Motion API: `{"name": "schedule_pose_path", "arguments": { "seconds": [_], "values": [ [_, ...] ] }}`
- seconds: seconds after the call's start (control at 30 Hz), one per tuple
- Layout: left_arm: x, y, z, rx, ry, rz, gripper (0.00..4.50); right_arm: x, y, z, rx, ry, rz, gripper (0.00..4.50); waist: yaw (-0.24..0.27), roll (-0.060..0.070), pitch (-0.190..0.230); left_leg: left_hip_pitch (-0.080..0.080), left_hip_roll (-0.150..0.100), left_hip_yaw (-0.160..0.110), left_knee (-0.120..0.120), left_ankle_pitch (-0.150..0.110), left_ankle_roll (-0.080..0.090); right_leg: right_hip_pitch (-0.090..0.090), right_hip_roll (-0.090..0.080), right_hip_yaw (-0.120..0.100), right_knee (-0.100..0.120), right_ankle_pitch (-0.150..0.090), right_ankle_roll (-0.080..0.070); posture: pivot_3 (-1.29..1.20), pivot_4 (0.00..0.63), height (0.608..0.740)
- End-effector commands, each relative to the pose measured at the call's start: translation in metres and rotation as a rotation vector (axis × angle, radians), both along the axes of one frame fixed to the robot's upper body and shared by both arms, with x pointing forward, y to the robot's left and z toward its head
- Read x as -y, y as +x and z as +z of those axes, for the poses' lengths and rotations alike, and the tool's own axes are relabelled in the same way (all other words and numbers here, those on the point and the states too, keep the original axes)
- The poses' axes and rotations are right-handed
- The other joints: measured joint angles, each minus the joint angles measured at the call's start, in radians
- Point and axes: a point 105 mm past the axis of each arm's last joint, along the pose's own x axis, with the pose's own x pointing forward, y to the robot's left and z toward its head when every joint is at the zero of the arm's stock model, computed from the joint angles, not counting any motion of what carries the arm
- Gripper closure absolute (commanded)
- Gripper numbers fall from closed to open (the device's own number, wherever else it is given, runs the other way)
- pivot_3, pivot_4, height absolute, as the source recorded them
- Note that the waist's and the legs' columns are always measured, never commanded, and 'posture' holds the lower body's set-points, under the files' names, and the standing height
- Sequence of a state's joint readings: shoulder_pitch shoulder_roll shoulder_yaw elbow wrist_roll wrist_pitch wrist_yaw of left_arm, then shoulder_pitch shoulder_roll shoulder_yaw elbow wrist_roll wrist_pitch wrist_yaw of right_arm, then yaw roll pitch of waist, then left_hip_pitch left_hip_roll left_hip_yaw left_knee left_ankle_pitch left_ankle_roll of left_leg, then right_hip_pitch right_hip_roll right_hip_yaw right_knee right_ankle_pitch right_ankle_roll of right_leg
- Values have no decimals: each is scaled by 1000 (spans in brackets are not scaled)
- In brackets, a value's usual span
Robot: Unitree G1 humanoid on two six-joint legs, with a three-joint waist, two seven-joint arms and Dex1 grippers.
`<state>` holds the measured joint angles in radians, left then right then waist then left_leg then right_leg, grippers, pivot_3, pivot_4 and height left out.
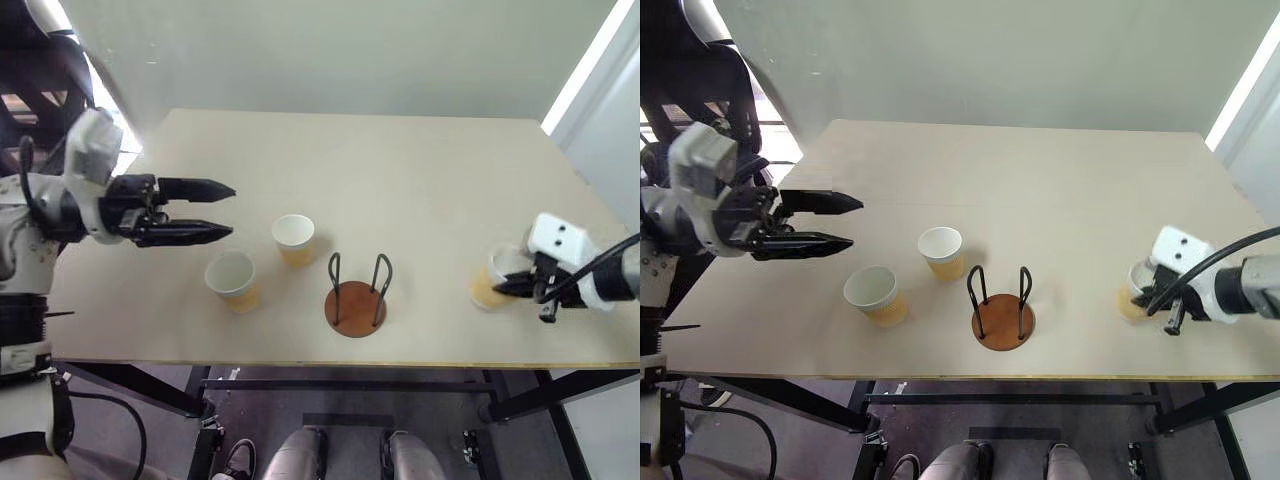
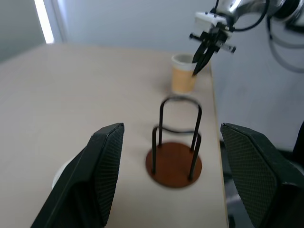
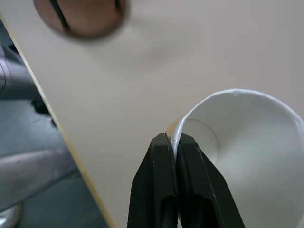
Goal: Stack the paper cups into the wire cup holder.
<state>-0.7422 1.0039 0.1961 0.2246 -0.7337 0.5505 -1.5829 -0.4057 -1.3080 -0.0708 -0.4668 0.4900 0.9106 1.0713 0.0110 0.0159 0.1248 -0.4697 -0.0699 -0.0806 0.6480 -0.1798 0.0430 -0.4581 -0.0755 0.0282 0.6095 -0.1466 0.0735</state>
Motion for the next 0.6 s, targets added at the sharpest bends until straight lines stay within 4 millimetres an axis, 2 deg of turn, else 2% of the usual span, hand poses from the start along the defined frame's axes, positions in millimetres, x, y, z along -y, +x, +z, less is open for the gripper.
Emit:
{"name": "schedule_pose_path", "arguments": {
  "seconds": [0.03,0.13,0.27,0.33,0.5,0.6],
  "values": [
    [-3,-11,11,34,-30,-27,1023,-17,-4,25,72,34,70,4468,1,0,0,0,0,0,0,0,0,0,0,0,0,0,0,0,150,740],
    [-6,-11,5,15,-23,-13,1023,-33,-5,38,109,77,132,4468,0,0,0,0,0,0,0,0,0,0,0,0,0,0,0,0,150,740],
    [-12,-9,-2,-2,-11,20,1023,-72,-11,75,207,204,276,4468,-5,0,0,0,0,0,0,0,0,-1,0,0,1,0,-1,0,150,740],
    [-13,-10,-3,-5,-11,24,1023,-91,-16,86,221,252,340,4468,-7,0,0,0,0,0,-1,1,0,-2,1,0,1,0,-2,0,150,740],
    [-13,-10,-5,-4,-11,29,1023,-118,-17,85,198,294,394,4468,-6,0,0,0,0,-1,-1,2,0,-2,1,-1,1,-1,-5,0,150,740],
    [-13,-11,-6,-4,-9,31,1023,-131,-15,73,159,303,402,4468,-5,0,0,0,0,-1,-1,2,0,-2,1,-1,1,-1,-7,0,150,740]
  ]
}}
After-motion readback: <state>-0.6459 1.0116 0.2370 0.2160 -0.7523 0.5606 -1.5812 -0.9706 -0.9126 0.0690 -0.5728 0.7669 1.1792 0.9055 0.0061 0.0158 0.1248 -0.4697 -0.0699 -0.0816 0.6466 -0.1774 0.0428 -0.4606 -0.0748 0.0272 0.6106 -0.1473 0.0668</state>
